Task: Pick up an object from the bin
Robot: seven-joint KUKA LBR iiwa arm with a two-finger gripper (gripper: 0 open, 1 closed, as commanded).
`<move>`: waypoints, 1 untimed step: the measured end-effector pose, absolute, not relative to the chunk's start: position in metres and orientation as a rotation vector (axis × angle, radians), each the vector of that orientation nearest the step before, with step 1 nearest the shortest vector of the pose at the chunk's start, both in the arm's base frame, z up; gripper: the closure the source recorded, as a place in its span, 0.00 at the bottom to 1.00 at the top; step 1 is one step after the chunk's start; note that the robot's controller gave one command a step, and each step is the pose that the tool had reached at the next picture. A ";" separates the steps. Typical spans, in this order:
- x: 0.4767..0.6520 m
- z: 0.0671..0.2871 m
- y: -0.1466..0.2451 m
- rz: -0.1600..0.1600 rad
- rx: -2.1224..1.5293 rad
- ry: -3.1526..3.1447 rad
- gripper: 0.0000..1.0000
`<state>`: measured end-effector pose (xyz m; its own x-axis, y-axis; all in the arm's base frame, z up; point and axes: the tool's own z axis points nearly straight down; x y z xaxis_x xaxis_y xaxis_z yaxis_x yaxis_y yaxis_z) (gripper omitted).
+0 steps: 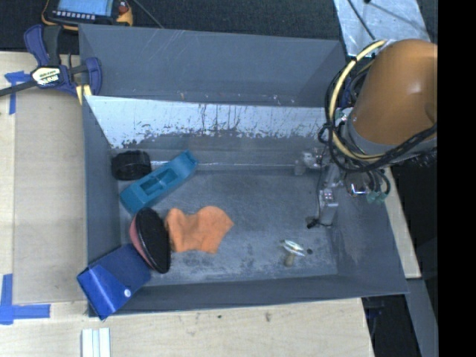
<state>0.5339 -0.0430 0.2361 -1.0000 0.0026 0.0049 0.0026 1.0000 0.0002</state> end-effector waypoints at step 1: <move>0.535 0.241 -0.043 0.001 -0.003 -3.145 0.00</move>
Offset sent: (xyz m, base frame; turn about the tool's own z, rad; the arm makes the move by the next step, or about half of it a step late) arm 0.0177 0.0012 -0.0431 0.1721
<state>0.5354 -0.0429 0.2406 -1.0000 0.0017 -0.0038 0.0017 1.0000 -0.0004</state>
